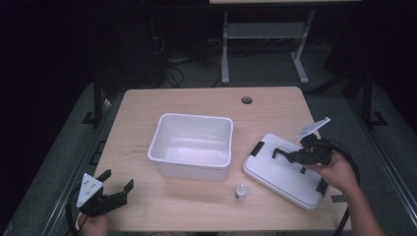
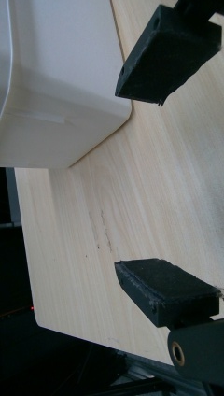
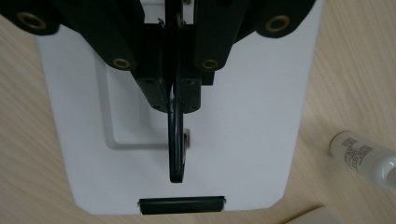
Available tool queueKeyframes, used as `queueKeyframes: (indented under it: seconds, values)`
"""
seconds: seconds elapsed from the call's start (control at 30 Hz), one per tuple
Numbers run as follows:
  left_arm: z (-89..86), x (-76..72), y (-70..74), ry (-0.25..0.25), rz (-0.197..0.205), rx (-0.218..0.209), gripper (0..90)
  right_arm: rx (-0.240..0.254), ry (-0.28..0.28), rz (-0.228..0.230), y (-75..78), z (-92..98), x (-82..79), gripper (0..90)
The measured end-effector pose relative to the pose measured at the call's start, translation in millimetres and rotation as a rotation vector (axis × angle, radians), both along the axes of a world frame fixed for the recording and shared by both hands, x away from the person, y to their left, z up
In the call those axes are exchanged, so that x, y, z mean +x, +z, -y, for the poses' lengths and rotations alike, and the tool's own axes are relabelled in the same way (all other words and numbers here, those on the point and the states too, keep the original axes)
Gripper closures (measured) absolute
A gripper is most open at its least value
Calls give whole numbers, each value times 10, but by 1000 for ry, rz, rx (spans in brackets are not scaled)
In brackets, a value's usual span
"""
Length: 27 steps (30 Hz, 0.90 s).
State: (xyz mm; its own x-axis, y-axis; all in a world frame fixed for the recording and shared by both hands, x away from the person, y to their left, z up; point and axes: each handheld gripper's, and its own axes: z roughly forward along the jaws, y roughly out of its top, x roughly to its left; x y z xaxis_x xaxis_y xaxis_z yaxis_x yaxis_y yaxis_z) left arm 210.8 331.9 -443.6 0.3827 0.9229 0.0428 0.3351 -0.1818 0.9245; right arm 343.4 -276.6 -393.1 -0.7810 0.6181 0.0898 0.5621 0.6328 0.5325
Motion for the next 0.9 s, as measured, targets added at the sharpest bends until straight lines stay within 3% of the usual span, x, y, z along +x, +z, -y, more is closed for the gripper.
queueKeyframes:
  seconds: [0.37, 0.9]
  values:
    - [5, -1, -3, -1, -1, 0, 130, 0, -8, -16, -150, 5, -1, 834]
    - [32, -5, -1, -10, -1, 9, 130, 25, 11, 5, -74, -41, -146, 757]
